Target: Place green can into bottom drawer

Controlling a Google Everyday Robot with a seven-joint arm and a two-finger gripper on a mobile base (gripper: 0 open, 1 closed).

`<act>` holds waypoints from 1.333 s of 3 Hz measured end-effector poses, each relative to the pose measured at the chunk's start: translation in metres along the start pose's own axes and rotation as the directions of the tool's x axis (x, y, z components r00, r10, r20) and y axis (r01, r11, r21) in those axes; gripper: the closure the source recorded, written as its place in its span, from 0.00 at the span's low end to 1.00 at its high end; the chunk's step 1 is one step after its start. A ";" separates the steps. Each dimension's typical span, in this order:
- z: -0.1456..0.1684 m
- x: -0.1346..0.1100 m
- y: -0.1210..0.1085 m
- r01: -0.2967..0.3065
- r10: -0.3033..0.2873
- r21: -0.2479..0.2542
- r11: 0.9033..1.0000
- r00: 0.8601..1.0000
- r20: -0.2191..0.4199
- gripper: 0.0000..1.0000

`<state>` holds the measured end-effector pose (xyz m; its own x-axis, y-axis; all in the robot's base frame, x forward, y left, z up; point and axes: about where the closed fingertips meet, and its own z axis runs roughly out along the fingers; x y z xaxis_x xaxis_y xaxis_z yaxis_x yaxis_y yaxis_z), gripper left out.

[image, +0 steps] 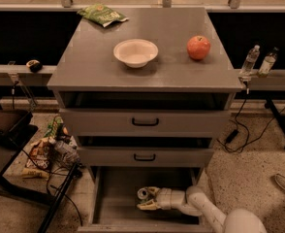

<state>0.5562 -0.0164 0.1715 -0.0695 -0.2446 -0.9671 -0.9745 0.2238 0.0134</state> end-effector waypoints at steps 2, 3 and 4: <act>0.001 -0.001 0.002 0.001 -0.001 -0.001 1.000 1.000 -0.003 0.00; -0.018 -0.012 0.006 0.014 -0.013 0.014 1.000 1.000 -0.027 0.00; -0.068 -0.028 0.008 0.028 -0.021 0.058 0.998 0.993 -0.118 0.00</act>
Offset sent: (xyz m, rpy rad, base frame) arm 0.0000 0.0000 0.0000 0.0000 0.0000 0.0000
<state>0.5360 -0.0719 0.2157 -0.0737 -0.3593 -0.9303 -0.9621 0.2710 -0.0284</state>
